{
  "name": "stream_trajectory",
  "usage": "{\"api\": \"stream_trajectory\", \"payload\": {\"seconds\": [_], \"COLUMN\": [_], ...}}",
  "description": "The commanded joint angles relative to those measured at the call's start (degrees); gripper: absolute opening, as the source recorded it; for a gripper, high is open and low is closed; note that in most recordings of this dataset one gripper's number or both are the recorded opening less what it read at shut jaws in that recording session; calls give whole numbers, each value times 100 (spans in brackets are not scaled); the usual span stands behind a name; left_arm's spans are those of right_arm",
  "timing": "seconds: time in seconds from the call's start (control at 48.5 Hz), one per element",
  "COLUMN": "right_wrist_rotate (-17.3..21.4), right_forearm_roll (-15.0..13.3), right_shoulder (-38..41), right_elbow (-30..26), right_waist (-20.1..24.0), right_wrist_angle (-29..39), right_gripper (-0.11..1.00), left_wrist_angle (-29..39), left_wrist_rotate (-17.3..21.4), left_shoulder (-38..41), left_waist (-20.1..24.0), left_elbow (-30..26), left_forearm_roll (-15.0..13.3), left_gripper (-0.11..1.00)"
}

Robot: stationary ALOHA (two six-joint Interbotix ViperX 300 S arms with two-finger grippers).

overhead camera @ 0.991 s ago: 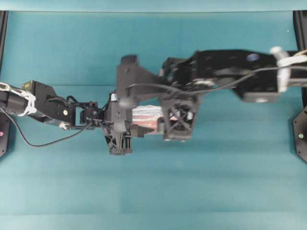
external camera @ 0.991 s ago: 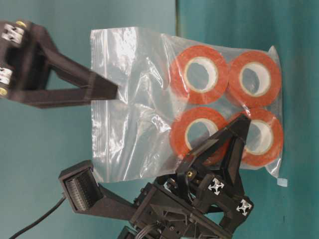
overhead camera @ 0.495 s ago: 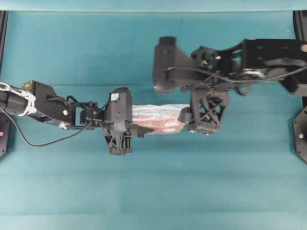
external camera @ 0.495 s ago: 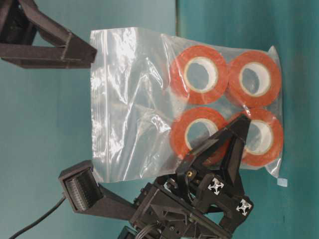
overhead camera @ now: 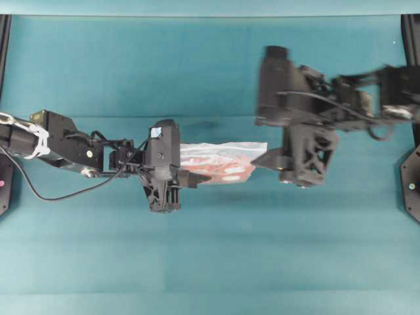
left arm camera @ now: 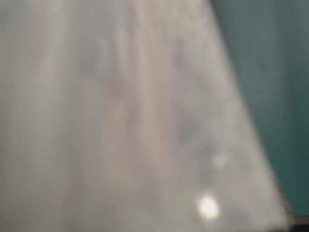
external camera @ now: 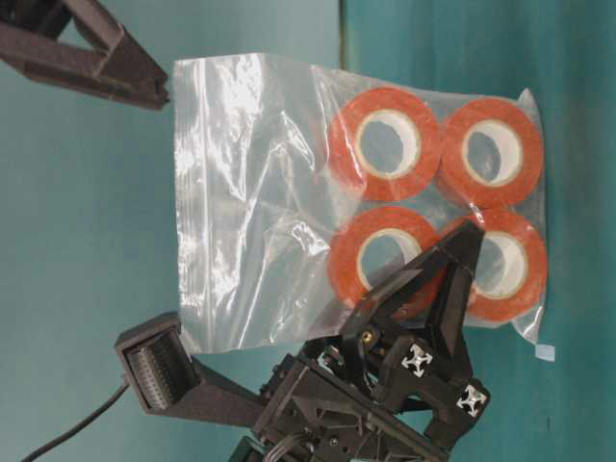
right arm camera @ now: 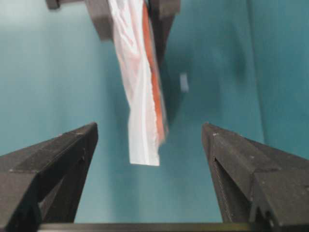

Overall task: Hand over the clear zip bag and make it stand upright.
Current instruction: 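Withdraw the open right gripper to the right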

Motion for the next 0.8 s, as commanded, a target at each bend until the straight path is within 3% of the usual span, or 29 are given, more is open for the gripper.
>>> {"api": "stream_trajectory", "payload": {"seconds": [0.0, 0.372, 0.784], "right_wrist_rotate": [35, 53, 44], "right_forearm_roll": [9, 18, 18], "right_shoulder": [-308, -1046, -1230], "right_elbow": [141, 923, 1248], "right_waist": [26, 35, 88], "right_wrist_angle": [-290, -659, -1072], "right_gripper": [88, 88, 88], "left_wrist_angle": [-18, -9, 9], "left_wrist_rotate": [-9, -9, -9], "left_shoulder": [-35, -35, -44], "left_waist": [0, 0, 9], "left_elbow": [-44, -53, -35], "left_forearm_roll": [9, 9, 9], "left_gripper": [23, 23, 23]}}
